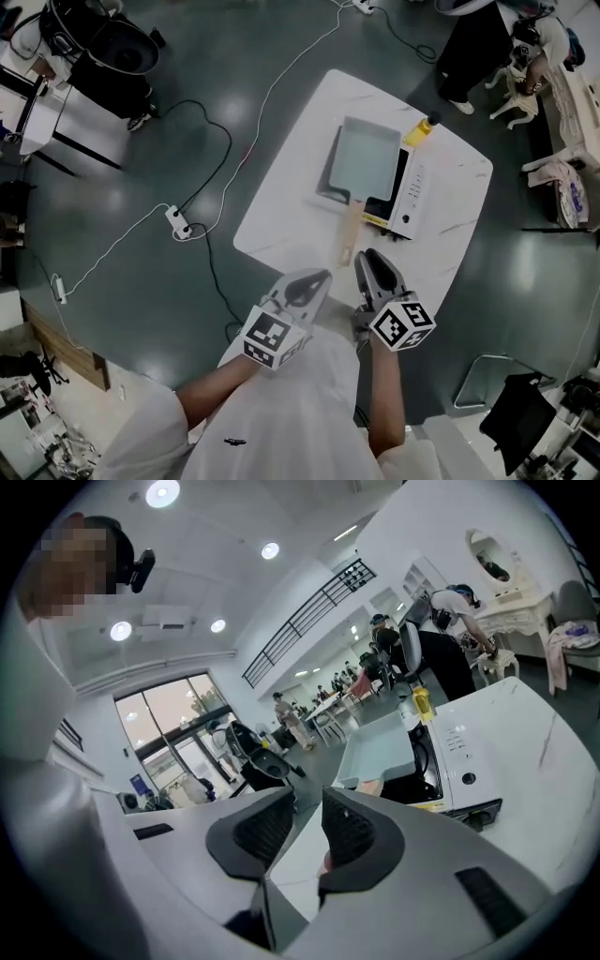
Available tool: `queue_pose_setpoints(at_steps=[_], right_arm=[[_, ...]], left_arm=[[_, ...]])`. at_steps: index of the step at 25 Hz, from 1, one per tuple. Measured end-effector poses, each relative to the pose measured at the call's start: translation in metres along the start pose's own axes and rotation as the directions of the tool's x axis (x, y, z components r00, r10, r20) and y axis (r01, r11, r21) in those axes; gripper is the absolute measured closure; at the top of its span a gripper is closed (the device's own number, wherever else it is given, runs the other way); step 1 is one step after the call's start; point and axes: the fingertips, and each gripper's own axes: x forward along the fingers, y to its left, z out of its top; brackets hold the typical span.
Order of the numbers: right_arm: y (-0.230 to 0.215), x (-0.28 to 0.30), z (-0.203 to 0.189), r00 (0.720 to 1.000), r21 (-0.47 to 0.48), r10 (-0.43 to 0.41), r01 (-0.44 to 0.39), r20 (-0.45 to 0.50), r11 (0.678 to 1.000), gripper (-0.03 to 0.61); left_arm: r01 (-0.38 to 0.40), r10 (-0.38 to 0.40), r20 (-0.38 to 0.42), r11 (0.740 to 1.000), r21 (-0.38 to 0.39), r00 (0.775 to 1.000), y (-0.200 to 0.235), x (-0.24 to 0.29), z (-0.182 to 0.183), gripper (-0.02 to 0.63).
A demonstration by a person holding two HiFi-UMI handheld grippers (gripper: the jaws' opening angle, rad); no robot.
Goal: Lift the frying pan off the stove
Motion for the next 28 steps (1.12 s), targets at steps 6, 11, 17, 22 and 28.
queue_pose_setpoints(at_steps=[6,11,17,22,28], right_arm=[[-0.022,0.025,-0.014,0.998,0.077,0.022,-0.017,-0.058,0.997,0.46],[-0.038,0.042,-0.027,0.993,0.161,0.054,-0.037,-0.101,0.986,0.425],[-0.057,0.06,-0.046,0.984,0.281,0.093,-0.047,-0.15,0.959,0.408],[-0.058,0.074,-0.06,0.975,0.382,0.142,-0.068,-0.169,0.921,0.396],[-0.054,0.082,-0.06,0.97,0.457,0.178,-0.086,-0.163,0.885,0.452]], left_arm=[[-0.03,0.029,-0.039,0.999,-0.021,0.999,0.011,0.021,-0.015,0.604],[-0.055,0.052,-0.069,0.998,-0.042,0.996,0.023,0.036,-0.023,0.604],[-0.069,0.064,-0.088,0.996,-0.048,0.994,0.027,0.048,-0.033,0.604],[-0.069,0.064,-0.101,0.996,-0.051,0.993,0.028,0.05,-0.033,0.604],[-0.056,0.051,-0.115,0.997,-0.043,0.992,0.032,0.058,-0.036,0.604]])
